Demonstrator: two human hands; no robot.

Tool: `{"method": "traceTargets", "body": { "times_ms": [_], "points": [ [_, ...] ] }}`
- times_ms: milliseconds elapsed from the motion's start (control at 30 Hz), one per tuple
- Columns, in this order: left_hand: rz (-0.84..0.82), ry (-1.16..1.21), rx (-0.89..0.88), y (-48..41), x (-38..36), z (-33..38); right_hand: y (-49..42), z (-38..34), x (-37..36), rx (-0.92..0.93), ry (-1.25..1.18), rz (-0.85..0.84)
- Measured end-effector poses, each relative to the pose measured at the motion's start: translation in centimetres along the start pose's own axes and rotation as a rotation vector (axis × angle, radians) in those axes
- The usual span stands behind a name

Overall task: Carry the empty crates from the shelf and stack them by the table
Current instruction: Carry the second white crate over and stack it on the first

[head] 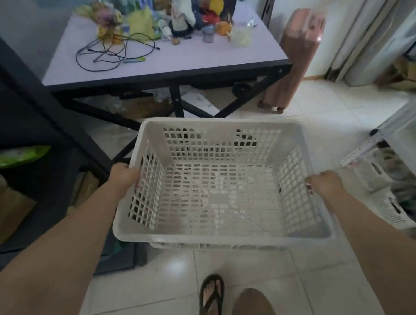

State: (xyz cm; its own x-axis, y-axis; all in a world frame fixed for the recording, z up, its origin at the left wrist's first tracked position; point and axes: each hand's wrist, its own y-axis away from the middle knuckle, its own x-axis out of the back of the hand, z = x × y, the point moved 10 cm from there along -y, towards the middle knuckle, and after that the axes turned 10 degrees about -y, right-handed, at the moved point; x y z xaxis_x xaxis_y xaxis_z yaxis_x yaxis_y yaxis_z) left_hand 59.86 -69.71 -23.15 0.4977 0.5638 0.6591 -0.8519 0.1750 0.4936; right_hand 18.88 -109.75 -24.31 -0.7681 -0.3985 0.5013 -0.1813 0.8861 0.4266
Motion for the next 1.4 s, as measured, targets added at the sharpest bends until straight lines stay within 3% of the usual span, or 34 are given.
{"method": "traceTargets", "body": {
  "times_ms": [267, 600, 733, 933, 1133, 1400],
  "points": [
    [0.078, 0.014, 0.104, -10.3, -0.9, 6.2, -14.5, -9.1, -7.8, -0.042, -0.051, -0.075],
    [0.064, 0.088, 0.317, -24.5, -6.5, 5.2, -27.9, -12.3, -18.6, -0.219, 0.050, -0.110],
    [-0.025, 0.062, 0.379, -30.5, -9.0, 3.6, -31.7, -11.6, -23.3, -0.216, 0.075, -0.086],
    [-0.013, -0.034, 0.387, -39.8, -13.4, 0.1, -37.3, -5.7, -32.0, -0.279, 0.078, -0.061],
    [-0.103, 0.026, 0.439, -42.8, -17.2, -2.3, -40.5, -0.4, -34.9, -0.466, 0.045, -0.058],
    [-0.037, -0.084, 0.435, -40.4, -15.7, 1.3, -38.8, -5.0, -34.6, -0.352, 0.271, -0.085]
  ]
}}
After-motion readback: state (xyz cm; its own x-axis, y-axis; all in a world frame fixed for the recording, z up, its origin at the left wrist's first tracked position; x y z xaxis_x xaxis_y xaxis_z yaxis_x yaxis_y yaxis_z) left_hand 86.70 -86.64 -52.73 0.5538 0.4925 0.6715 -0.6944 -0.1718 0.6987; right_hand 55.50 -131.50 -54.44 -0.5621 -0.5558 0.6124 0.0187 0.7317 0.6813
